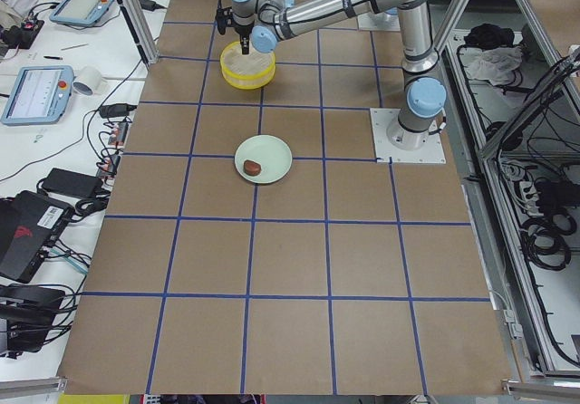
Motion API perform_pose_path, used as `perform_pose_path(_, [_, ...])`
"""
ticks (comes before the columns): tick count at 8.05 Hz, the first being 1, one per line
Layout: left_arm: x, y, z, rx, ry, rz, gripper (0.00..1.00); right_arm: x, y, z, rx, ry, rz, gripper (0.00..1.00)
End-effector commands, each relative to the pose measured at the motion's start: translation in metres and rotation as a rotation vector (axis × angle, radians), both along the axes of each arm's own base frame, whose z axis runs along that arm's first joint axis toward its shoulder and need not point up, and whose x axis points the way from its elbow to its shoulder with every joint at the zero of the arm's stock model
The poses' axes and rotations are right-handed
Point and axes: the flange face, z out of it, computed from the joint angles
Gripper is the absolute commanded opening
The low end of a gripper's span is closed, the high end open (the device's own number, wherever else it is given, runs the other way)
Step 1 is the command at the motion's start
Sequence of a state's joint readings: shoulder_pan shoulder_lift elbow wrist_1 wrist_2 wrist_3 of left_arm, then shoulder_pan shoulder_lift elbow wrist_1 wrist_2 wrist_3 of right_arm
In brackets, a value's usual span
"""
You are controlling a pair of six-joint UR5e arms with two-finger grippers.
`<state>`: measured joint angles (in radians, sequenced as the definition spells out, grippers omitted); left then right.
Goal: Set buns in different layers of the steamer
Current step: 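Drop the white bun into the bottom tier while the right gripper raises the top tier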
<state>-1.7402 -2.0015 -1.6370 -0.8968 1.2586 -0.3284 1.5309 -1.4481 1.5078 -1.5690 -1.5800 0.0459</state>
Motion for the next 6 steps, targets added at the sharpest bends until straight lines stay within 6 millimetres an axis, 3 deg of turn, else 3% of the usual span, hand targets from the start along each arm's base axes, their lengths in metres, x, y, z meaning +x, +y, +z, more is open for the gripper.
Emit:
perform_pose_path(1, [0.001,0.003,0.012,-0.013,-0.004,-0.004,1.0,0.0,-0.001,0.0,-0.005,-0.001,0.0,0.11])
perform_pose_path(4, [0.031,0.009,0.029,-0.022,-0.217,-0.036,1.0,0.0,-0.001,0.001,-0.008,-0.003,0.0,0.11])
perform_pose_path(6, [0.091,0.013,0.058,0.01,-0.277,-0.08,1.0,0.005,-0.005,-0.002,-0.015,-0.014,-0.01,0.11])
